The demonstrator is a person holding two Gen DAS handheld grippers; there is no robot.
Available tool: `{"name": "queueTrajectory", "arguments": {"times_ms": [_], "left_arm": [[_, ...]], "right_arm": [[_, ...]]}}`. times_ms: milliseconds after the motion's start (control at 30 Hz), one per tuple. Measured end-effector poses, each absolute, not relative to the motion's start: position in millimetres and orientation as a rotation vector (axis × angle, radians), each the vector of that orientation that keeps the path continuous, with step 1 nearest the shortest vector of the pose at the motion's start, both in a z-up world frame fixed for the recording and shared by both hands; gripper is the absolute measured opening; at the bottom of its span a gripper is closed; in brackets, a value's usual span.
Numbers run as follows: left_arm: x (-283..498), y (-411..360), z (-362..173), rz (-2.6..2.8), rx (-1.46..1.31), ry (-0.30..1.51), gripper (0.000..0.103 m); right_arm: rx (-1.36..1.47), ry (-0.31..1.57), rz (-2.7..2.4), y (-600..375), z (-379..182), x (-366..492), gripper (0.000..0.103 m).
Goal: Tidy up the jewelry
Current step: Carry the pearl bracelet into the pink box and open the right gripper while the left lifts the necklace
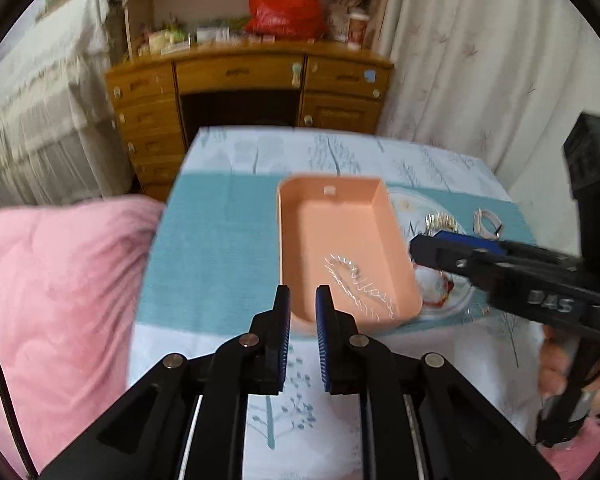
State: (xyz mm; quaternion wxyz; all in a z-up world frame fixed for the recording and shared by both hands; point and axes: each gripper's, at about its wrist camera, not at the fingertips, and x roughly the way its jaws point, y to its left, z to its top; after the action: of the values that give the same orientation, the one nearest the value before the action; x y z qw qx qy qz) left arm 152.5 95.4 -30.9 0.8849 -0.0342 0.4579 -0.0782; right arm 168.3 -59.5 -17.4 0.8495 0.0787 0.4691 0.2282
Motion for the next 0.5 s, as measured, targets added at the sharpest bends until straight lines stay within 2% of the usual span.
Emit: {"name": "queueTrajectory", "arguments": {"times_ms": [100,167,200,233,300,433,467,500], "left_arm": [[154.0,98.1,-36.7,-0.184,-0.1,0.982,0.012],[152.1,95.6,-34.6,-0.173,-0.083,0.951,0.02],[149.0,92.9,-33.4,-0.162,-0.065,0.926,0.034],[146.1,91.3,-33.5,-0.15,-0.052,0.914,0.059],[141.0,86.4,-36.0,-0.123,-0.041,0.9,0.084],[126.4,70.2,-46.2,-0.184,-0.009,0.925,0.085],[123.1,66.1,-48.8,-0.201,-0.002,0.938,0.087],[118.2,60.6,-52.5,-0.22,0.001,0.953,0.093]], "right_arm": [[0.165,1.031,0.445,-63.7,-29.6,170.1,0.041],[0.162,1.02,0.423,-70.0,-27.1,166.2,0.047],[0.162,1.012,0.411,-74.0,-25.2,163.9,0.051],[0.161,1.002,0.391,-80.2,-23.5,160.8,0.056],[0.157,0.982,0.358,-92.7,-23.6,154.2,0.061],[0.144,0.974,0.266,-127.2,-31.9,131.5,0.064],[0.126,0.978,0.241,-136.0,-36.4,127.5,0.064],[0.109,0.982,0.223,-141.4,-39.8,122.8,0.064]]}}
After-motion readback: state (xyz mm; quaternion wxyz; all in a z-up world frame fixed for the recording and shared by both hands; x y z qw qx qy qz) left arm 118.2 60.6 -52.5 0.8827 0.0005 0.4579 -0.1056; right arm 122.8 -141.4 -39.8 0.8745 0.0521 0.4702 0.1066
